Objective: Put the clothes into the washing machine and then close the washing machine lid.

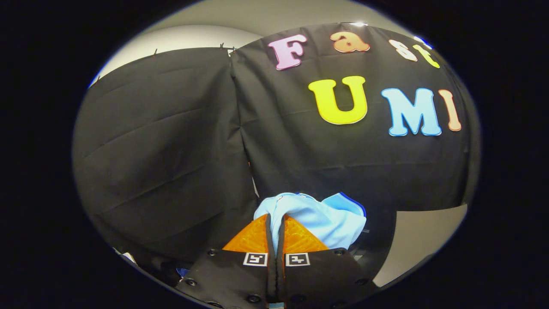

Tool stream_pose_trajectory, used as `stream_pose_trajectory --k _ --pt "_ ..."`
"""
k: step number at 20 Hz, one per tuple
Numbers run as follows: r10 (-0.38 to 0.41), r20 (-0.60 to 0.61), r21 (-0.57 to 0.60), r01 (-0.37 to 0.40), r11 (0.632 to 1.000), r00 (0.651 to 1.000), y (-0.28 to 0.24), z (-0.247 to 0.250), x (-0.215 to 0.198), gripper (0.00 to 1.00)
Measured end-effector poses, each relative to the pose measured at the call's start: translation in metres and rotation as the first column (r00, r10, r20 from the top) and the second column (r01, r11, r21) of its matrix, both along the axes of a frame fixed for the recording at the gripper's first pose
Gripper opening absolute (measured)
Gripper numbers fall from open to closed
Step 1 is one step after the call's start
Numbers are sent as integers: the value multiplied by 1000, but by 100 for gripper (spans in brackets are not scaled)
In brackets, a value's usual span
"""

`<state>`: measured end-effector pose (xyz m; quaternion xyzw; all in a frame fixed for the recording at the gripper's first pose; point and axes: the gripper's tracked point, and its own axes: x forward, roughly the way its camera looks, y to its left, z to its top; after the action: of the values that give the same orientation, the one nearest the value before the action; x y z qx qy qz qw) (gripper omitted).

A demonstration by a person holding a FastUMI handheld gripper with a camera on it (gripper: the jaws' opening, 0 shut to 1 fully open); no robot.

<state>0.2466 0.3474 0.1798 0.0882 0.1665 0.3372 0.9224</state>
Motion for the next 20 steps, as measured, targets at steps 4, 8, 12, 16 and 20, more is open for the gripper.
stream_pose_trajectory --k 4,8,12,16,20 --pt "42 -39 -27 -44 999 998 36 -26 2 1" --pt "53 -78 -63 -58 996 996 60 -62 8 1" --pt "31 -129 -100 -44 994 991 75 -111 17 1" --pt "-24 -205 -138 -5 990 979 79 -173 29 1" --pt "-61 -268 -179 13 984 962 84 -240 38 2"
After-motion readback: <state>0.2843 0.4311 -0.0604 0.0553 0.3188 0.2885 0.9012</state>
